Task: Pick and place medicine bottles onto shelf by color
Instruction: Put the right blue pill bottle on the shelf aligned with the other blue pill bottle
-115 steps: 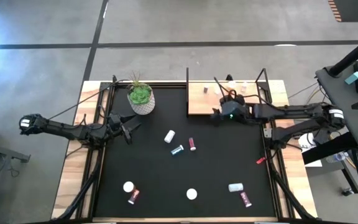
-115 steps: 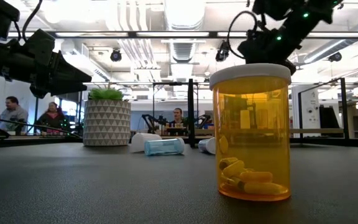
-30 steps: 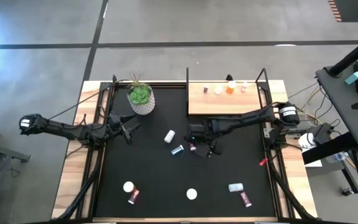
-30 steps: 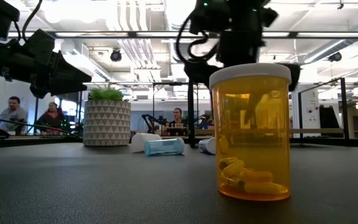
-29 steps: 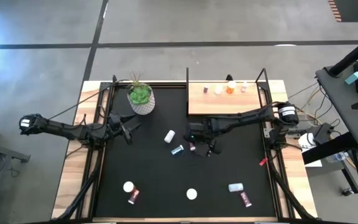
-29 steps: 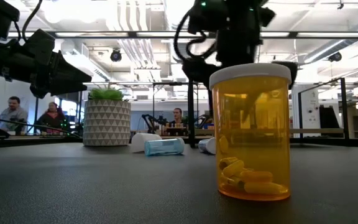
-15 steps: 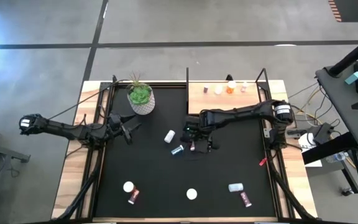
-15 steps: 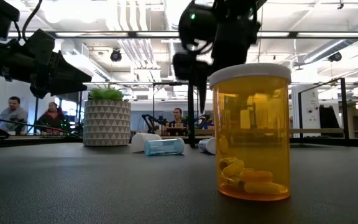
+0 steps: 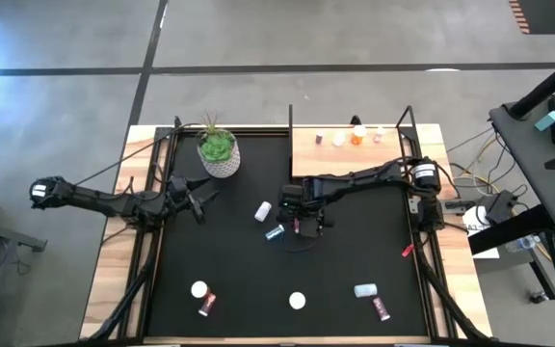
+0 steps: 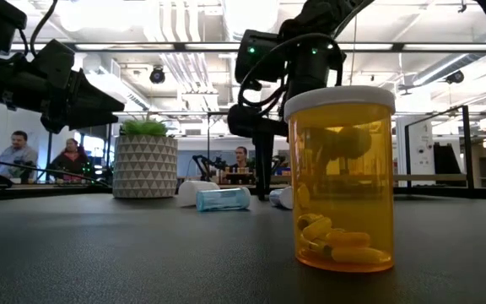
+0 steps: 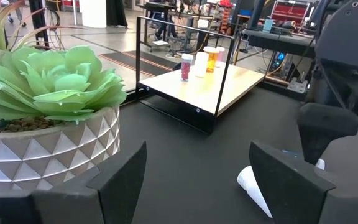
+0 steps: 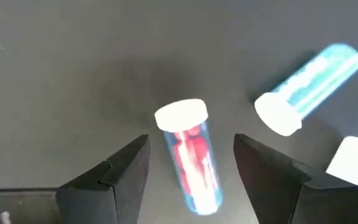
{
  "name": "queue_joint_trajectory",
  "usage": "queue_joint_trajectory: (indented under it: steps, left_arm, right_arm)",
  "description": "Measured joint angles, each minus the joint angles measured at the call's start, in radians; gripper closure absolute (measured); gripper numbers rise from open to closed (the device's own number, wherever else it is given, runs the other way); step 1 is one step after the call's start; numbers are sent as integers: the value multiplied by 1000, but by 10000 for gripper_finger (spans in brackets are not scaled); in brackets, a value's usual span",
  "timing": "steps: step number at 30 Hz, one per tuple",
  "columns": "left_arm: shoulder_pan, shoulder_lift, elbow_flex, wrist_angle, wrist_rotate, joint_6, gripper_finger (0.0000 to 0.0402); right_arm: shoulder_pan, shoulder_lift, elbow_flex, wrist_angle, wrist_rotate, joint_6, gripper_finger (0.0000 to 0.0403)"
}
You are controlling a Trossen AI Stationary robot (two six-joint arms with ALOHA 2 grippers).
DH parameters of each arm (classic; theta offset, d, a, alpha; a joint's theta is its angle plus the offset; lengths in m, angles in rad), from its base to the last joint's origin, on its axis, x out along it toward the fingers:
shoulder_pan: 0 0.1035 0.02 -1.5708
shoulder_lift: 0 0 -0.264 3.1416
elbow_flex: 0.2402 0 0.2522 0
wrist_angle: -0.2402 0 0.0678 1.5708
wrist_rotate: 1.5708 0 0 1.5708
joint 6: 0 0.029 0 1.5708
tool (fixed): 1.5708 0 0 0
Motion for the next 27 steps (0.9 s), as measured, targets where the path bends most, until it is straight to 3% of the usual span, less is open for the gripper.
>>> queue_joint_trajectory:
  steps: [8, 20, 27]
  left_arm:
    - [0, 0, 0, 0, 0, 0, 132]
    - [0, 0, 0, 0, 0, 0, 132]
    - [0, 0, 0, 0, 0, 0, 132]
  right_arm:
    - [-8, 0, -4, 9, 4, 0, 188]
    - [-8, 0, -4, 9, 2, 25, 300]
    - [-8, 0, -4, 9, -2, 170, 320]
